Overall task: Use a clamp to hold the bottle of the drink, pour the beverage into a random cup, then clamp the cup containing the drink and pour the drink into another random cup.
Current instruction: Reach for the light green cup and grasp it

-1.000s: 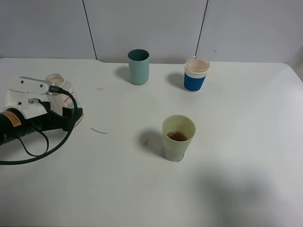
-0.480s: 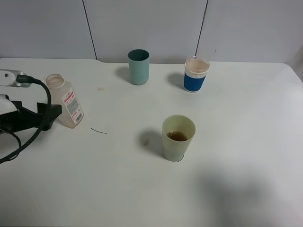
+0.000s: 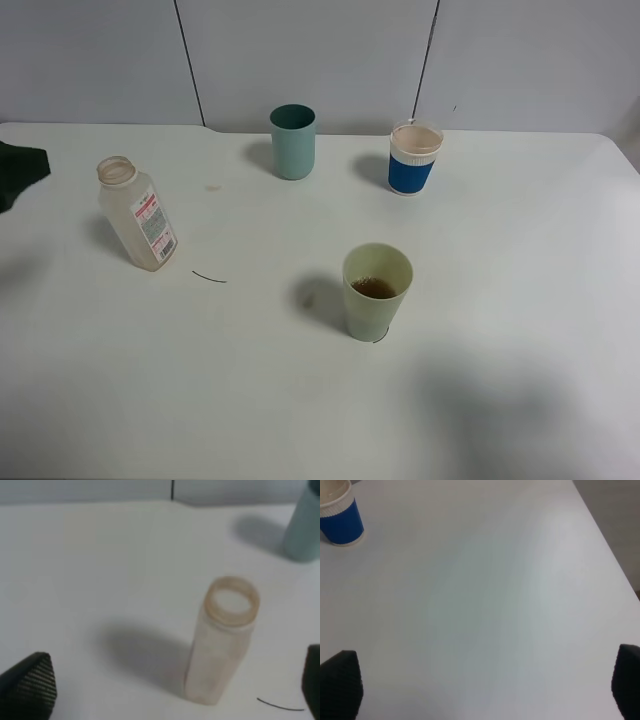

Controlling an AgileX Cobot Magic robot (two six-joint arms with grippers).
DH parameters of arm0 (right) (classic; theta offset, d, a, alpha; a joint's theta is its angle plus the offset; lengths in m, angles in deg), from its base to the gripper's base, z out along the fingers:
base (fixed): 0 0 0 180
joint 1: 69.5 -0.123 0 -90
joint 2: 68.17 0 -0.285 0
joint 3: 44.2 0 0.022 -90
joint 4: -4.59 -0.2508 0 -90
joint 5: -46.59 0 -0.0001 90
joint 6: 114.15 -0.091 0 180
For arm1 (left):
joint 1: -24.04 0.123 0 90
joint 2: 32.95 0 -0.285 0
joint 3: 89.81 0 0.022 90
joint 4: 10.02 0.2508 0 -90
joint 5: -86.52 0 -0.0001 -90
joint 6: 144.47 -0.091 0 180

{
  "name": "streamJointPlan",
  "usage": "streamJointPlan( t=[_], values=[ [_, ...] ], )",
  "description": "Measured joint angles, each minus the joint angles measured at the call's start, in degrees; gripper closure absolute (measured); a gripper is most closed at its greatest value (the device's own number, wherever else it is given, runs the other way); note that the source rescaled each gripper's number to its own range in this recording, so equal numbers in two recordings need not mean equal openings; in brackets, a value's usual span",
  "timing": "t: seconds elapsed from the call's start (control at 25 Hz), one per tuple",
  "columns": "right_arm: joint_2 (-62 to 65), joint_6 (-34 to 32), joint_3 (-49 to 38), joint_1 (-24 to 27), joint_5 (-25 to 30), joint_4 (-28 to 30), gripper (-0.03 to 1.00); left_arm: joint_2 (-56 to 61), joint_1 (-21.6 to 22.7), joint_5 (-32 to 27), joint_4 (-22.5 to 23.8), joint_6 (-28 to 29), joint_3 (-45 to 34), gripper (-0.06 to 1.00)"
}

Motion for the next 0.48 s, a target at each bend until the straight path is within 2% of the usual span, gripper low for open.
streamJointPlan(
  t=[0.04, 0.08, 0.2, 0.24, 0.48],
  values=[
    [0.0, 0.0, 0.0, 0.0, 0.0, 0.0, -0.03, 0.0, 0.0, 0.0, 0.0, 0.0, 0.0, -0.05],
    [0.0, 0.0, 0.0, 0.0, 0.0, 0.0, -0.03, 2.51, 0.0, -6.63, 0.57, 0.0, 3.37, -0.05],
    [0.0, 0.0, 0.0, 0.0, 0.0, 0.0, -0.03, 6.24, 0.0, -14.36, 1.54, 0.0, 7.79, -0.05],
    [0.0, 0.0, 0.0, 0.0, 0.0, 0.0, -0.03, 6.24, 0.0, -14.36, 1.54, 0.0, 7.79, -0.05],
    [0.0, 0.0, 0.0, 0.0, 0.0, 0.0, -0.03, 15.29, 0.21, -25.08, 2.05, 0.0, 11.01, -0.05]
  ],
)
